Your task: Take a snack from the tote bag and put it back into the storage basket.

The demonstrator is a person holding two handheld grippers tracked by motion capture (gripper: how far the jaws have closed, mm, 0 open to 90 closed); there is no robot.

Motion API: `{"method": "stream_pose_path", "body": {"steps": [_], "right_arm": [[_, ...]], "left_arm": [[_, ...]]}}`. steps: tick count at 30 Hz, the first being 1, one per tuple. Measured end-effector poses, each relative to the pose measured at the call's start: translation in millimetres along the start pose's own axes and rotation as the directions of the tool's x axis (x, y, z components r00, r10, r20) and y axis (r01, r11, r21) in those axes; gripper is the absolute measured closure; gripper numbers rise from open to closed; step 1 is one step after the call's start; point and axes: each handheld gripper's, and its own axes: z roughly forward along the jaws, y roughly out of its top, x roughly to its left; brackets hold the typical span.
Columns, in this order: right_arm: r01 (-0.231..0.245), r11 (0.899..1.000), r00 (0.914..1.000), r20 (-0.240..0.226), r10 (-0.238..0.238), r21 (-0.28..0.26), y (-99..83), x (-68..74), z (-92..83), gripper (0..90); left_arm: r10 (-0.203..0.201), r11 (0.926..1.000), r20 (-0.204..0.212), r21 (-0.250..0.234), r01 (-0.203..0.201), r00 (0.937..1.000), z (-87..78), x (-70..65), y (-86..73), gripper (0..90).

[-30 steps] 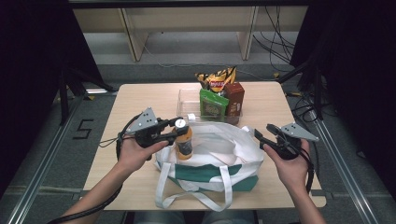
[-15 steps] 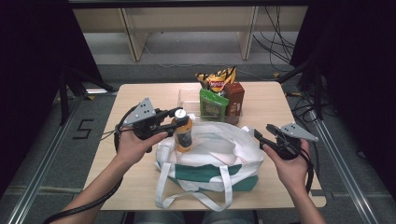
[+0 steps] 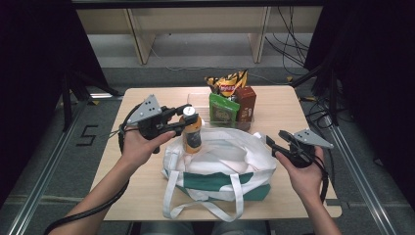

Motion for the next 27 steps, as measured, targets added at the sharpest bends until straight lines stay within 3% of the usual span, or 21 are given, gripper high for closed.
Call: {"method": "stream_pose_path", "body": {"steps": [3, 10, 13, 15, 16, 22, 27], "right_arm": [[0.021, 1.000, 0.9997, 0.009, -0.021, -0.010, -0.5, -1.2, 1.1, 45.0], [0.000, 1.000, 1.0000, 0.003, 0.000, -0.001, -0.4, 0.2, 1.1, 45.1], [0.019, 1.000, 0.9998, 0.005, -0.019, -0.004, -0.4, -1.3, 0.9, 45.0], [0.016, 1.000, 0.9998, 0.007, -0.016, -0.002, -0.5, -1.2, 0.8, 45.0], [-0.012, 1.000, 0.9999, 0.007, 0.012, 0.006, -0.8, 0.8, 0.1, 45.0], [-0.024, 1.000, 0.9997, 0.002, 0.024, 0.005, -1.0, 1.5, 0.6, 45.1], [-0.007, 1.000, 1.0000, -0.003, 0.007, -0.001, -1.8, 0.7, 1.3, 45.1]], "left_arm": [[0.003, 1.0000, -0.001, -0.006, -0.003, 1.0000, 0.9, 0.9, 4.1, 58.8], [0.006, 0.9998, -0.006, -0.017, -0.006, 1.0000, 2.8, 4.5, 11.5, 58.8], [0.005, 0.9998, -0.005, -0.021, -0.005, 1.0000, 3.4, 5.1, 13.9, 58.8], [0.007, 0.9996, -0.007, -0.026, -0.008, 0.9999, 4.5, 6.9, 17.8, 58.8], [0.008, 0.9996, -0.009, -0.029, -0.009, 0.9999, 4.8, 7.9, 19.1, 58.8], [0.013, 0.9993, -0.025, -0.033, -0.013, 0.9996, 6.8, 15.1, 27.0, 58.8], [0.016, 0.9987, -0.028, -0.048, -0.017, 0.9995, 8.3, 22.5, 33.1, 58.8]]}}
